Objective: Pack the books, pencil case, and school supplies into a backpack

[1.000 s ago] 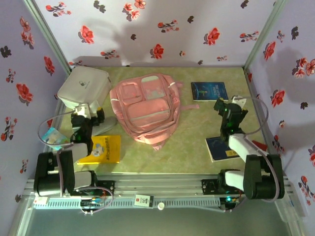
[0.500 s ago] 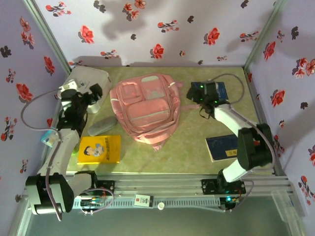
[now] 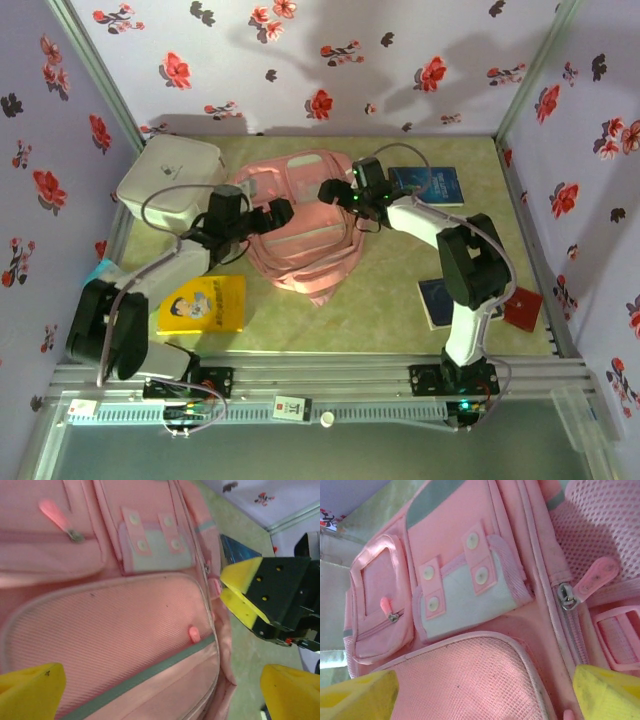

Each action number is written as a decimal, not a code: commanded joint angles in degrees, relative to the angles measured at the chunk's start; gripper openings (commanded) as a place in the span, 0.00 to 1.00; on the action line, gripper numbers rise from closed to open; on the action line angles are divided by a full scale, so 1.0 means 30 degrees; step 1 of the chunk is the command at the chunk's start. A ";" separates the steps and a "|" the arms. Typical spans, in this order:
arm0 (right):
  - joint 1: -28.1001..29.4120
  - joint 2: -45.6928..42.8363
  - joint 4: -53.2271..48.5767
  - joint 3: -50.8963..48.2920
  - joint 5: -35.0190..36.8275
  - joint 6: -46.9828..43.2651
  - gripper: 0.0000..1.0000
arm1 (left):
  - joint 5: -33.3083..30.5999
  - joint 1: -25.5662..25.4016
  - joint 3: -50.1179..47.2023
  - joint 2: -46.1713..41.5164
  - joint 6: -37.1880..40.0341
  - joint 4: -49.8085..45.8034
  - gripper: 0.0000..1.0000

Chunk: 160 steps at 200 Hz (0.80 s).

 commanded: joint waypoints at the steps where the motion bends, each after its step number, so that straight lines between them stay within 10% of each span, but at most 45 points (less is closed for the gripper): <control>1: 0.0151 0.0261 0.0383 -0.0480 -0.1578 0.1080 0.90 | 0.0589 -0.0281 -0.0233 0.1343 -0.1934 0.2152 1.00; 85: 0.1843 -0.1852 0.2043 -0.6566 0.0400 0.3768 0.89 | 0.0648 -0.0584 0.0548 0.5865 -0.0818 0.2206 1.00; 160: 0.4035 -0.2896 0.7631 -0.8116 -0.0165 0.6594 0.86 | 0.0078 -0.0095 0.8115 1.0763 0.3560 -0.3612 0.97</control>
